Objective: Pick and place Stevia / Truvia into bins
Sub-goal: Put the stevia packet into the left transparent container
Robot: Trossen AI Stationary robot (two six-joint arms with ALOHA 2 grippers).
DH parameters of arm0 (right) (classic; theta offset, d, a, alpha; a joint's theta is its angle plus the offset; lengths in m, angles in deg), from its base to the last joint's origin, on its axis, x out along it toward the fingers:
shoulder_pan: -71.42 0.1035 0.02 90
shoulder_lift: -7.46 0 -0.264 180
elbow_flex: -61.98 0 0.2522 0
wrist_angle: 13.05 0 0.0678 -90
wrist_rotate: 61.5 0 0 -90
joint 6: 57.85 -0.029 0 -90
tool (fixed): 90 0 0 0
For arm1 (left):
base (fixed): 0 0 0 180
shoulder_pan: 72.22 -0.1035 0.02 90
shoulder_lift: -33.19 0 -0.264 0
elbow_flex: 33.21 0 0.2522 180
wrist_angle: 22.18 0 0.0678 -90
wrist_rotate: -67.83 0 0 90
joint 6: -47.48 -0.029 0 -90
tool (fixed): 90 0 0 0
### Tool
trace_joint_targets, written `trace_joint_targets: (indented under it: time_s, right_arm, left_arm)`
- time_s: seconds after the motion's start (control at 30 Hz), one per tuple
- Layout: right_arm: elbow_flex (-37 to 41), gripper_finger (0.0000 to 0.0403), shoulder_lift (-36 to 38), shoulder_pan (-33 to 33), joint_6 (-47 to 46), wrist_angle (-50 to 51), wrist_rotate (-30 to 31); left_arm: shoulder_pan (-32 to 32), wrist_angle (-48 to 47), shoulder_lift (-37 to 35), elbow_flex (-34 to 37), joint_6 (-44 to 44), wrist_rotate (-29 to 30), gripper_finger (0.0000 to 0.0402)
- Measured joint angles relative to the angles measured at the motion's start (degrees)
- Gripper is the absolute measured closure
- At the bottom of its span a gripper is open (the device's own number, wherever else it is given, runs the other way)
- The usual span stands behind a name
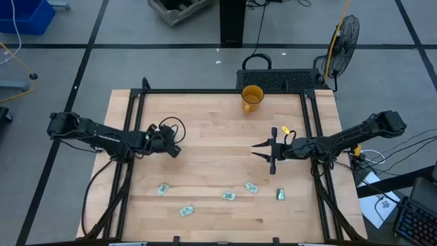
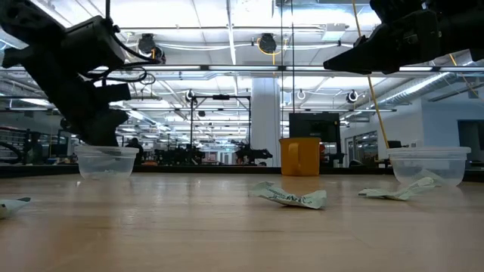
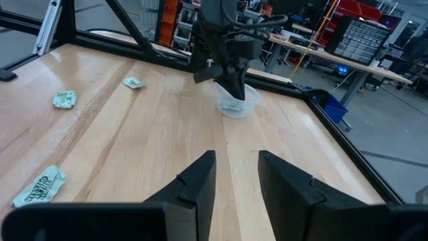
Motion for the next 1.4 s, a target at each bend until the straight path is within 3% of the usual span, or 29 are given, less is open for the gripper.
trace_joint_targets:
  time_s: [0.3, 0.63, 0.9, 1.1, 1.23, 1.4]
  right_arm:
    - [0.00, 0.0298, 0.00, 0.00, 0.52, -0.09, 0.02]
    - [0.00, 0.0298, 0.00, 0.00, 0.52, -0.11, 0.02]
    - [0.00, 0.0298, 0.00, -0.02, 0.55, -0.67, 0.02]
    - [0.00, 0.0298, 0.02, -0.01, 0.41, -0.81, 0.00]
    - [0.00, 0.0298, 0.02, 0.00, 0.18, -0.74, 0.00]
    - [0.00, 0.0298, 0.02, 0.00, -1.35, 0.73, 0.00]
  left_arm:
    - [0.01, 6.20, 0.00, 0.58, -5.80, -4.32, 0.0391]
    - [0.01, 6.67, 0.00, 0.58, -5.63, -4.42, 0.0316]
    - [0.03, 6.15, -0.61, -4.53, -13.56, -2.84, 0.0305]
    - [0.39, -3.61, -1.61, -16.41, -19.85, -10.46, 0.0304]
    - [1.98, -11.79, -1.68, -22.72, -21.19, -21.01, 0.0304]
    - [7.56, -17.85, -1.73, -24.46, -18.95, -33.10, 0.0304]
